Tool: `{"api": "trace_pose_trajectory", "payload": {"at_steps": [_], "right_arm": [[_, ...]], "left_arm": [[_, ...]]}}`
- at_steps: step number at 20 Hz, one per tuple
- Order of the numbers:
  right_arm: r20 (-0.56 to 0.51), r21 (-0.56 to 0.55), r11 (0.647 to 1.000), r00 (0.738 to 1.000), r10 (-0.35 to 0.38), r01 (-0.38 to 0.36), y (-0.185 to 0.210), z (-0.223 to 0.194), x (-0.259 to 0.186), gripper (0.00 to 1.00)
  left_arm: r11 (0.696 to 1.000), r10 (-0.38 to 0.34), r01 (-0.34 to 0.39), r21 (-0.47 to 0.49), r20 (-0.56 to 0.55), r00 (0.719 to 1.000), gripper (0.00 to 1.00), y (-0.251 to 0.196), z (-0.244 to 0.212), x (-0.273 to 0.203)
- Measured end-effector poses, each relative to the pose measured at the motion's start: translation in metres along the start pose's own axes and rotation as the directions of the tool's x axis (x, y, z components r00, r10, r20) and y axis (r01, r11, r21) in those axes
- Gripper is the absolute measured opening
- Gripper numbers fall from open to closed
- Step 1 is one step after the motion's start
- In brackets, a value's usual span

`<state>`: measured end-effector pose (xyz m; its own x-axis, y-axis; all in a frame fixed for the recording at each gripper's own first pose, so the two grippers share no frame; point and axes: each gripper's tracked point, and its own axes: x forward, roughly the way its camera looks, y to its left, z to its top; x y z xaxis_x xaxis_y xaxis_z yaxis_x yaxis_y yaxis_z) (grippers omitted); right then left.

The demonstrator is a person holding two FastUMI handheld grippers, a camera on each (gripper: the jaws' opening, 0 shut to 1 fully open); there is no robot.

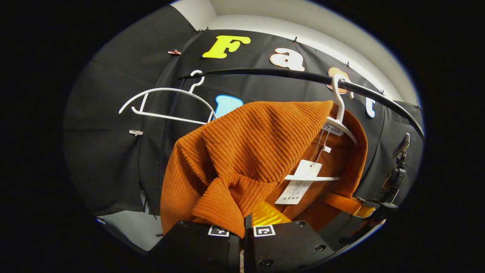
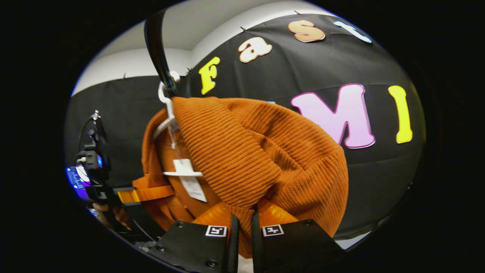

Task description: Grasp the clothes on the hanger with both hands and then place them into the laundry hamper below.

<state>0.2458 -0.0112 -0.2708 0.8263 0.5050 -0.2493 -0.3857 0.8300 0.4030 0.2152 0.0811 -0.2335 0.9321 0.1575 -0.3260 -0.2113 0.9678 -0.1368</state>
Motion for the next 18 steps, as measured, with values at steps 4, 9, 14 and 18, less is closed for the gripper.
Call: {"api": "trace_pose_trajectory", "payload": {"at_steps": [4,9,14,18], "right_arm": [[0.095,0.106,0.979,0.981,0.167,-0.177,0.033,0.033,-0.017,0.19],[0.249,0.235,0.937,0.948,0.198,-0.257,0.028,0.086,-0.021,0.19],[0.352,0.178,0.964,0.927,0.126,-0.199,0.001,0.137,-0.033,0.14],[0.378,0.142,0.976,0.92,0.099,-0.163,-0.002,0.155,-0.039,0.19]], "left_arm": [[0.999,-0.037,0.039,-0.027,0.075,0.997,0.06,-0.018,0.037,-0.032],[0.998,-0.057,0.058,-0.001,0.183,0.982,0.06,-0.029,0.09,-0.053],[0.992,-0.038,0.003,0.126,0.28,0.959,0.06,-0.023,0.137,-0.055],[0.986,-0.004,-0.052,0.159,0.337,0.942,0.05,0.001,0.167,-0.054]]}}
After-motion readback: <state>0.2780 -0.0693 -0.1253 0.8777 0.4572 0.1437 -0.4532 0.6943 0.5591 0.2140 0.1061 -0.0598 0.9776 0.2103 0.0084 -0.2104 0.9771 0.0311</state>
